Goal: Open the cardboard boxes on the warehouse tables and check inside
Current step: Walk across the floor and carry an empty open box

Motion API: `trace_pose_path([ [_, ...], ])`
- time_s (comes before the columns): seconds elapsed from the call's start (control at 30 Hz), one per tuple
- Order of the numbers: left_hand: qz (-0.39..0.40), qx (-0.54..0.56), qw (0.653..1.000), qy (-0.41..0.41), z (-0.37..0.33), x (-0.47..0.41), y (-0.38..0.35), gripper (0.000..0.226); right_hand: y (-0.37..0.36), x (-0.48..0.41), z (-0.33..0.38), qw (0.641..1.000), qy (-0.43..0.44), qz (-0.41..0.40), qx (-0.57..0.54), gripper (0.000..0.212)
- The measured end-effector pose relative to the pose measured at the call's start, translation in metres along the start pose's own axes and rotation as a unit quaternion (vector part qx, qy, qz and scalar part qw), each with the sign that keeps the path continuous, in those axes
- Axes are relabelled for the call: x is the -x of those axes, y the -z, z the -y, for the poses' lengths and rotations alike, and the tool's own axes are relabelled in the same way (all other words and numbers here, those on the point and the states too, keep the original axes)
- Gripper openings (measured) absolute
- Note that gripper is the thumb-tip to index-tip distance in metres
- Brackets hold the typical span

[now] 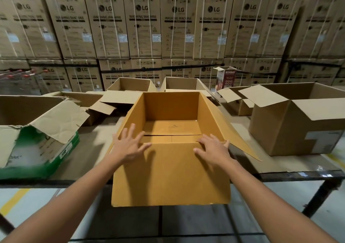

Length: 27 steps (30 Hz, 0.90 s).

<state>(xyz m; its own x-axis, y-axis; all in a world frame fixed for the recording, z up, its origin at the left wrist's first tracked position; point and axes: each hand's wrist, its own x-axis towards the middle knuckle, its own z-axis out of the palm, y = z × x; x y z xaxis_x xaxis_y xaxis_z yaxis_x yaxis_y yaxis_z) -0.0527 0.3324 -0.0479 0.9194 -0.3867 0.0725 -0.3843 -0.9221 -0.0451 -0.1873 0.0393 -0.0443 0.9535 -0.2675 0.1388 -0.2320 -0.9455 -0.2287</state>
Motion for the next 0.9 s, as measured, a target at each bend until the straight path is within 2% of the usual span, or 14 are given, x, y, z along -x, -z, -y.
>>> trace_pose_path([
  [0.03,0.012,-0.012,0.999,-0.032,-0.009,0.001,-0.007,0.096,-0.003,0.000,0.000,1.000,0.004,0.010,0.005,0.054],
  [0.1,-0.002,-0.033,0.999,-0.022,-0.021,0.002,-0.021,0.104,-0.011,-0.001,-0.001,1.000,-0.020,0.003,0.022,0.054],
  [0.33,-0.055,-0.017,0.998,0.034,-0.029,0.000,-0.034,0.095,-0.019,-0.006,0.026,0.993,-0.107,-0.017,0.038,0.052],
  [0.43,-0.040,-0.018,0.998,0.041,-0.028,0.003,-0.034,0.098,-0.027,0.002,0.031,0.993,-0.103,-0.020,0.050,0.058],
  [0.53,-0.008,-0.012,0.999,0.034,-0.027,0.004,-0.027,0.100,-0.031,0.015,0.029,0.993,-0.098,-0.019,0.061,0.077],
  [0.63,-0.045,0.013,0.999,0.024,-0.026,0.015,-0.036,0.098,-0.032,0.030,0.032,0.995,-0.087,-0.010,0.055,0.090],
  [0.73,-0.116,0.046,0.992,0.010,-0.027,0.030,-0.053,0.090,-0.026,0.041,0.034,0.997,-0.069,0.003,0.032,0.088],
  [0.9,-0.136,0.102,0.985,-0.007,-0.037,0.047,-0.047,0.085,-0.009,0.056,0.034,0.998,-0.031,0.008,-0.059,0.074],
])
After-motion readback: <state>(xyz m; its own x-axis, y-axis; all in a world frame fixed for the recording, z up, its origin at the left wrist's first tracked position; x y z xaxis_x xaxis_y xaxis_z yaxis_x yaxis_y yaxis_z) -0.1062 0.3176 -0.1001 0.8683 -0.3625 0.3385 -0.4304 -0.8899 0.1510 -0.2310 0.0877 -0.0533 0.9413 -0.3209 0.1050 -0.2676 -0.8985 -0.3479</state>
